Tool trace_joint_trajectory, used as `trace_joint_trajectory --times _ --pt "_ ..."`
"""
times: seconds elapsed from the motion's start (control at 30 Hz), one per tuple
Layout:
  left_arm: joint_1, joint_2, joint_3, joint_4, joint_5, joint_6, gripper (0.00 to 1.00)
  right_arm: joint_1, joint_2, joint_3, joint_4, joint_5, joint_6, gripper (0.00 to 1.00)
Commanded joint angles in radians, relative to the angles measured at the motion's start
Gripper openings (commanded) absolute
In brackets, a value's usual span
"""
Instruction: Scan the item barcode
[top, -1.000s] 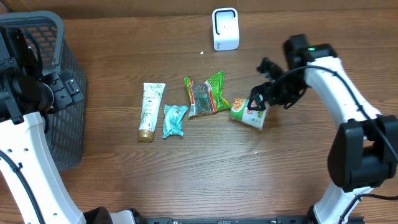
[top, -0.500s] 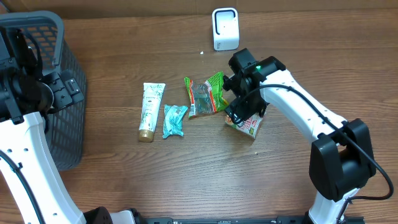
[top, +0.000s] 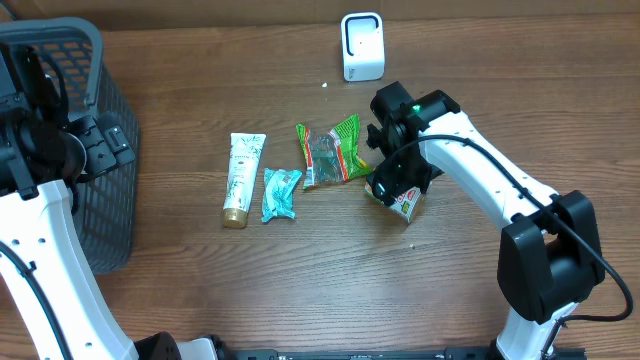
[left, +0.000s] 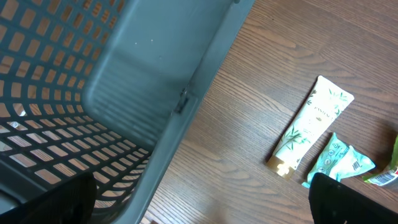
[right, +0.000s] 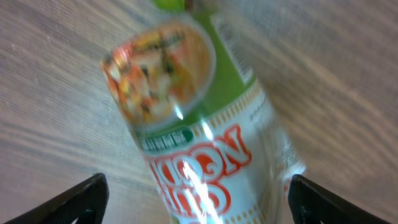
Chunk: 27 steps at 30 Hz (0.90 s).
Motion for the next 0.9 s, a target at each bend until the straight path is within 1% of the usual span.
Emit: trace_joint_trajectory --times 0.0,0.13,0.27,0.37,0.47,0.57,0.67,0.87 --pt "0.005 0.002 0.000 0.002 0.005 0.018 1.00 0.000 -0.038 0.021 0.035 0.016 -0.025 0.93" --pt "0.005 0.002 0.000 0.002 0.005 0.018 1.00 0.000 -0.026 0.021 0.052 0.017 -0.025 0.93" --pt "0.005 0.002 0.000 0.002 0.005 0.018 1.00 0.006 -0.007 0.019 0.049 0.029 -0.023 0.82" --pt "0.005 0.002 0.000 0.002 0.005 0.019 1.00 0.037 -0.003 0.007 0.062 0.092 -0.019 0.80" --pt "0.005 0.002 0.000 0.002 0.005 0.019 0.99 0.087 -0.003 -0.010 0.087 0.168 -0.002 0.82" --pt "0.005 0.002 0.000 0.002 0.005 0.019 1.00 0.125 -0.003 -0.034 0.110 0.230 0.007 0.90" --pt "0.005 0.002 0.000 0.002 0.005 0.018 1.00 0.142 -0.003 -0.059 0.126 0.257 0.011 0.93" --pt "0.005 0.002 0.000 0.002 0.005 0.019 1.00 0.143 -0.003 -0.072 0.150 0.305 0.034 0.93"
